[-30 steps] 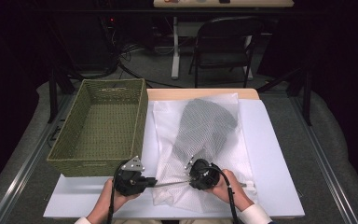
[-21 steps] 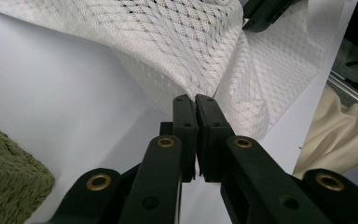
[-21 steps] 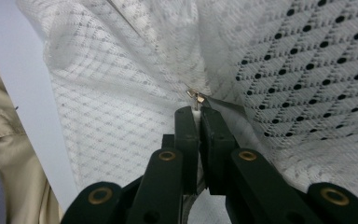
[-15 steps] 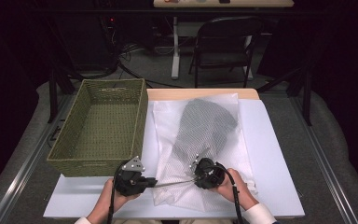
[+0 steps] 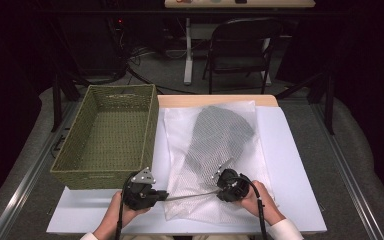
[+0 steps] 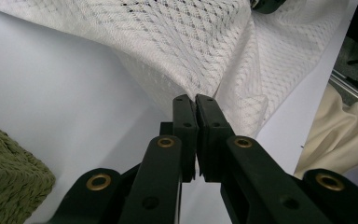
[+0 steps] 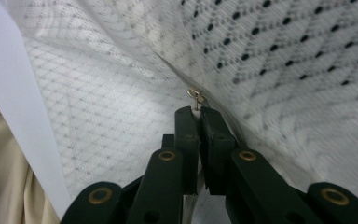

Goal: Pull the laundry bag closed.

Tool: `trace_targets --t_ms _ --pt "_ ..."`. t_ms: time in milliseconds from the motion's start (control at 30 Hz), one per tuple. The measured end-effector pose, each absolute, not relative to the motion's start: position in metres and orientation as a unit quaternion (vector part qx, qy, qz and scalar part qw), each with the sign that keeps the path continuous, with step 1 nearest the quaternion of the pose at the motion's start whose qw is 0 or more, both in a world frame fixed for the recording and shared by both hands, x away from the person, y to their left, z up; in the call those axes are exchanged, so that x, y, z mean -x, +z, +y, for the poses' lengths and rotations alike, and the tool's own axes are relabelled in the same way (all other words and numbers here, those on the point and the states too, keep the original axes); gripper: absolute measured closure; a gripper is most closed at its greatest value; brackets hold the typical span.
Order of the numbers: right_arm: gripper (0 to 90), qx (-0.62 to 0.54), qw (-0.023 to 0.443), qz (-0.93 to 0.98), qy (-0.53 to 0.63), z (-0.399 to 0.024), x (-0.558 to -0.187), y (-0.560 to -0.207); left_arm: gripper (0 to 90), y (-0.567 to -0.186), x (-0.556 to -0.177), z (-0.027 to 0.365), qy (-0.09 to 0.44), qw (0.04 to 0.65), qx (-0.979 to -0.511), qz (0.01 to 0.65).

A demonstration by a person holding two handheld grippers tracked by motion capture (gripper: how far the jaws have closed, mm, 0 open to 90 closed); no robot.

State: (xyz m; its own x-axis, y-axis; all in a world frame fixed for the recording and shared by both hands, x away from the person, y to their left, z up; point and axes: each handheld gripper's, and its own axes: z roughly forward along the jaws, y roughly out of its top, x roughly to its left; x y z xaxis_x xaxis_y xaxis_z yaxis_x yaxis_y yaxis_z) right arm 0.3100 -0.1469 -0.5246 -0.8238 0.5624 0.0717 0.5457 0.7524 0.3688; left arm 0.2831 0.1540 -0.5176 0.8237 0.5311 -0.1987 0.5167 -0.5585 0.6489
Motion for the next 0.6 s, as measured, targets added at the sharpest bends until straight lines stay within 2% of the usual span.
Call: trace_targets --t_ms 600 --pt "86.3 -0.331 0.030 0.925 0.182 -0.181 -0.310 -0.525 87.3 -0.518 -0.283 0.154 0.011 0.362 -0.884 0.297"
